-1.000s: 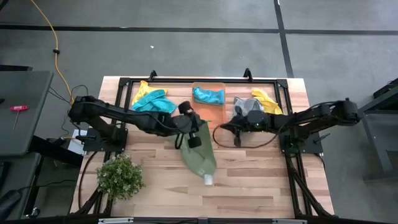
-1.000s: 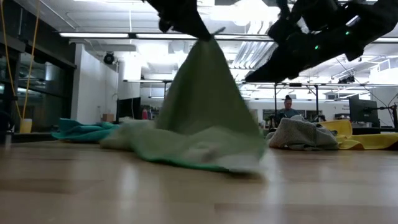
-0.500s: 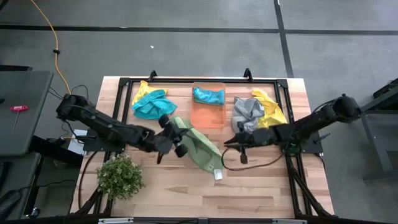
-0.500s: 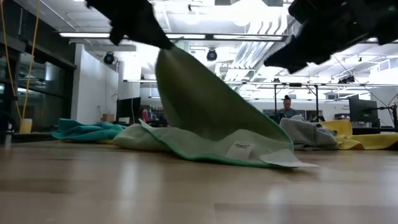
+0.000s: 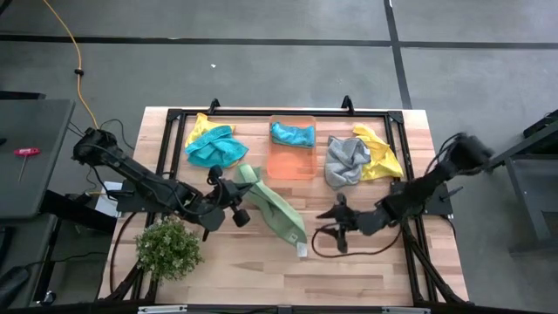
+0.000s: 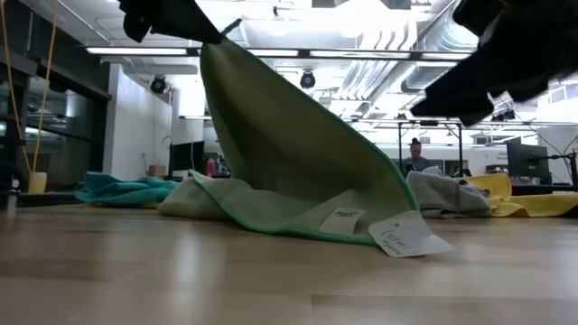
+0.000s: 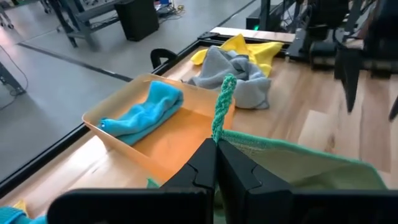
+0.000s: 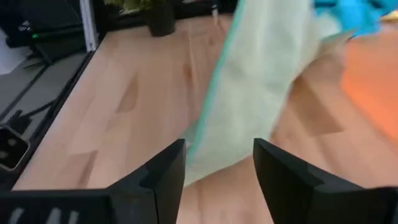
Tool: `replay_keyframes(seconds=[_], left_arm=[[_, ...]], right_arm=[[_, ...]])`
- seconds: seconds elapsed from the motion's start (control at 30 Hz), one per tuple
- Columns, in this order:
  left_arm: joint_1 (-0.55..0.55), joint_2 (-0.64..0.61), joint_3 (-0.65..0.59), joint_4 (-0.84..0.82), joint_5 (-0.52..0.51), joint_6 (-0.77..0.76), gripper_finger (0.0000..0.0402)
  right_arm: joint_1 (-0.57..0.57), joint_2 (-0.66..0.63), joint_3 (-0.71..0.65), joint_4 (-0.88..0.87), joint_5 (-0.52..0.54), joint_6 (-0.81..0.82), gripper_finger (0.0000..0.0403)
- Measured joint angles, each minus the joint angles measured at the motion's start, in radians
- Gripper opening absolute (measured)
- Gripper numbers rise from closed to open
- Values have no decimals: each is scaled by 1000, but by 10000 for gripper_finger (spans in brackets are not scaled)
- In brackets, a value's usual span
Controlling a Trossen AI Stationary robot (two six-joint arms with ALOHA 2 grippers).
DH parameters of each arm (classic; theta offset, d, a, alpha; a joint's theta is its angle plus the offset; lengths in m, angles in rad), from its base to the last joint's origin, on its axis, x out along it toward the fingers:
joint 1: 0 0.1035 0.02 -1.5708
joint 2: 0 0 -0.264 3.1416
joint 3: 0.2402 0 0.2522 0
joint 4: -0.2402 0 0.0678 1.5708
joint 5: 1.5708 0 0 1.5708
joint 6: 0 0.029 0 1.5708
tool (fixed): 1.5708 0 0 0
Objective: Fold microfiber towels
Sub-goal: Fold the green microfiber cloth
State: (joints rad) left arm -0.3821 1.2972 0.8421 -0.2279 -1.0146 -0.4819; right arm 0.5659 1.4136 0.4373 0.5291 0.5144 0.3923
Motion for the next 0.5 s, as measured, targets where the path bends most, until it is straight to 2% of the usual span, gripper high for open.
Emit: replay_keyframes(seconds=[0.1,0.27,0.4,0.5], left_arm=[[-6,0,0,0,3,-10,0],[-7,0,0,3,-1,-14,0],[-15,0,0,7,0,-15,0],[-21,0,0,7,1,-14,0]], right_arm=[[16,149,38,83,0,-5,181],[26,360,189,49,2,-34,181],[26,435,321,-153,43,7,181],[26,446,394,-345,79,107,181]])
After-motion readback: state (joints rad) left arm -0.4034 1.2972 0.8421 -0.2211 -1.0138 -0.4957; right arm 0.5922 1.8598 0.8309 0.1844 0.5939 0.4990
